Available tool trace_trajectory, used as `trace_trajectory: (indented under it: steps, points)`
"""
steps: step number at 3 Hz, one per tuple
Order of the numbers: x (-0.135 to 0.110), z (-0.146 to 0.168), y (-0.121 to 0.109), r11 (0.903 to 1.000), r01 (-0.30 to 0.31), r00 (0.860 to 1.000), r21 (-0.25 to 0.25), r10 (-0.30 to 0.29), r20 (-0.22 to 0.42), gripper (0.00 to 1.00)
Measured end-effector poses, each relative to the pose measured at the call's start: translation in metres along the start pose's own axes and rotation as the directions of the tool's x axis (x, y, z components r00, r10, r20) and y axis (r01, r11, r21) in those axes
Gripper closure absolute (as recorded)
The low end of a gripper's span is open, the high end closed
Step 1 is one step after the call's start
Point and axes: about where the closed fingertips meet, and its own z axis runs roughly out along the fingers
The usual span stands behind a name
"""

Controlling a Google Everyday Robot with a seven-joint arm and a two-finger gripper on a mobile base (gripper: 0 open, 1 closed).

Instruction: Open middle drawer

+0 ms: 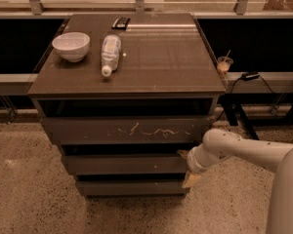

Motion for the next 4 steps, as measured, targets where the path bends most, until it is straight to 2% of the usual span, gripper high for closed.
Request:
trace_trajectory:
  steps: [2, 3, 4]
  points:
    - [-0.011, -0.011, 0.016, 0.9992, 0.001, 1.0, -0.04, -0.002, -0.012, 0.73]
    - [-0.013, -0.016, 0.013, 0.9992, 0.001, 1.0, -0.04, -0.002, -0.012, 0.72]
    - [-0.015, -0.018, 0.013, 0.9992, 0.001, 1.0, -0.04, -0.002, -0.012, 0.41]
